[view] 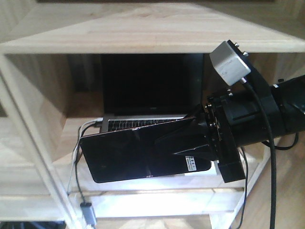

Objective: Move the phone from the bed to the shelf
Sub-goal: 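Approach the wooden shelf above the laptop with the held phone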

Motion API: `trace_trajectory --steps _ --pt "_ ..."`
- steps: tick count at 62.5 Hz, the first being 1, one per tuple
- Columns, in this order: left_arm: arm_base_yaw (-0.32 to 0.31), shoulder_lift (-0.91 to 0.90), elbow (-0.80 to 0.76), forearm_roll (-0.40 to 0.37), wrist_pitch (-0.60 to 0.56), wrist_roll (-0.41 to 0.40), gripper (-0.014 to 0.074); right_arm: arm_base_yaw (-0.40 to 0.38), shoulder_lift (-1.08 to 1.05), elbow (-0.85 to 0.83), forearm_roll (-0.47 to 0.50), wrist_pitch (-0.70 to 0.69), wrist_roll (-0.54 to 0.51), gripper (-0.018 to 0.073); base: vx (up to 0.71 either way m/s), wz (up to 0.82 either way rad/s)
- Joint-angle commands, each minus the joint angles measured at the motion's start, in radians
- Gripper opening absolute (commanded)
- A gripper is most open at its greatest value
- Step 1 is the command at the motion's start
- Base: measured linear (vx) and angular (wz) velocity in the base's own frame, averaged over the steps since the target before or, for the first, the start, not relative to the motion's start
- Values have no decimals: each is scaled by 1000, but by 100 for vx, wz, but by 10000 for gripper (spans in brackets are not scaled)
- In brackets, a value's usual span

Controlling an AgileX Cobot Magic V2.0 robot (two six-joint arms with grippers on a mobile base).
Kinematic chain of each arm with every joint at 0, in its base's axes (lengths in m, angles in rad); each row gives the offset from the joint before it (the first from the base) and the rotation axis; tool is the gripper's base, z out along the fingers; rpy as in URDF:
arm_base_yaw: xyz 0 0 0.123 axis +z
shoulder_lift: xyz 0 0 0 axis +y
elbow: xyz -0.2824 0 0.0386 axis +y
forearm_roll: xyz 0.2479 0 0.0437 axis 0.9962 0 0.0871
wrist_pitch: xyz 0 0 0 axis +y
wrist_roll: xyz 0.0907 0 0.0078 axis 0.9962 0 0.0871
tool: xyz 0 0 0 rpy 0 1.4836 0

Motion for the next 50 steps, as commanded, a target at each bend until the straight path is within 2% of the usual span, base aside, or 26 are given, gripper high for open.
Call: trace_trajectory --steps 1,50 --pt "-4 -13 -21 -9 -72 -6 1 0 -28 -28 87 69 -2 -2 17 -6" --pt "-4 -13 -21 -9 -72 -6 1 0 -28 -28 87 69 -2 -2 6 -2"
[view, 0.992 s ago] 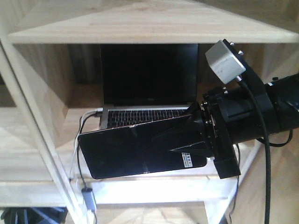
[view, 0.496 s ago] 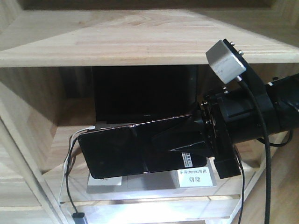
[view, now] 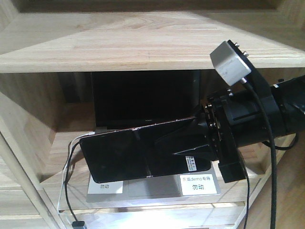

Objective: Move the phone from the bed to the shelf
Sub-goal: 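Approach the wooden shelf above the laptop with the held phone, then raise the phone onto the upper shelf and open the right gripper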

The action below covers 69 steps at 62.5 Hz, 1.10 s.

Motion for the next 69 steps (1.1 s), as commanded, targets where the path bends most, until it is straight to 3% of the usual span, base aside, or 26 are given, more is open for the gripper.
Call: trace_trajectory --steps 1,46,69 --pt "-4 -13 -21 -9 -72 -6 1 0 -28 -28 88 68 -1 -2 0 0" --pt "-4 -13 -21 -9 -72 -6 1 0 -28 -28 114 67 0 -2 0 0" --pt "-4 -13 -21 -9 -72 -6 1 0 -32 -80 197 70 29 -2 0 0"
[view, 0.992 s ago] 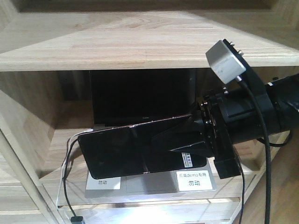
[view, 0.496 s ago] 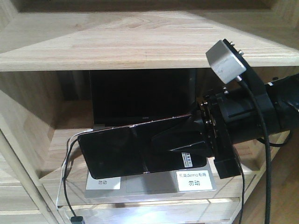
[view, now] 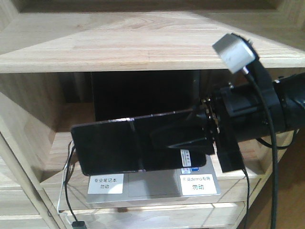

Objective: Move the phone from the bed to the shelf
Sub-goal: 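Raise the phone onto the upper shelf and open the right gripper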

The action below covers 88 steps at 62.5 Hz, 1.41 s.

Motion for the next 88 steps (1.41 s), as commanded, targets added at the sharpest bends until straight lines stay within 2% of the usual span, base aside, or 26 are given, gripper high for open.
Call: trace_trajectory --steps 1,14,24,33,43,55,68,88 --pt "-4 -13 -21 -9 -72 -6 1 0 -34 -75 114 70 2 -2 0 0" --pt "-4 -13 -21 -9 -72 -6 1 0 -46 -250 104 44 76 -2 0 0" --pt "-4 -13 -21 -9 -72 -6 1 0 -44 -391 46 -43 140 -2 0 0" --pt "-4 -13 -21 -9 -72 -6 1 0 -21 -492 31 -127 162 -2 0 0" --pt "-4 -13 -21 -9 -72 -6 1 0 71 -619 34 -133 178 -2 0 0" --pt "-4 -13 -21 -9 -72 -6 1 80 230 -795 14 -152 202 -2 0 0" --pt "-4 -13 -21 -9 -72 -6 1 169 409 -977 -97 -285 293 -2 0 0" --pt "-4 -13 -21 -9 -72 -6 1 236 608 -1082 -117 -417 311 -2 0 0"
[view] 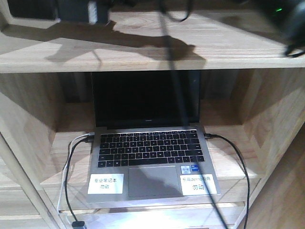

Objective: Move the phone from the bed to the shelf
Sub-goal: 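Raise the phone onto the upper shelf and open the right gripper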

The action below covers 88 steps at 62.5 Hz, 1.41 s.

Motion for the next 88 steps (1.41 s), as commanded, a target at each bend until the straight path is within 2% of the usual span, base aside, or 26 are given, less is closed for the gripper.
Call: trace_trajectory --steps 1,23,36,43,58,65,75,88 --pt "-4 -13 -21 -9 -72 -6 1 17 -11 -45 57 -103 2 -2 0 0" --pt "-4 -13 -21 -9 -72 -6 1 26 66 -45 46 -206 3 6 0 0" --pt "-4 -13 -21 -9 -72 -6 1 24 68 -45 39 -220 3 81 0 0" --pt "-4 -13 -21 -9 -72 -6 1 24 68 -45 39 -231 3 183 0 0" --pt "-4 -13 -21 -9 -72 -6 1 24 68 -45 37 -275 23 519 0 0" --pt "-4 -13 -21 -9 -72 -6 1 24 67 -45 10 -289 38 608 0 0" --pt "-4 -13 -21 -9 -72 -6 1 24 65 -45 -37 -288 57 616 0 0" --pt "-4 -13 -21 -9 -72 -6 1 24 44 -45 -60 -274 90 569 0 0"
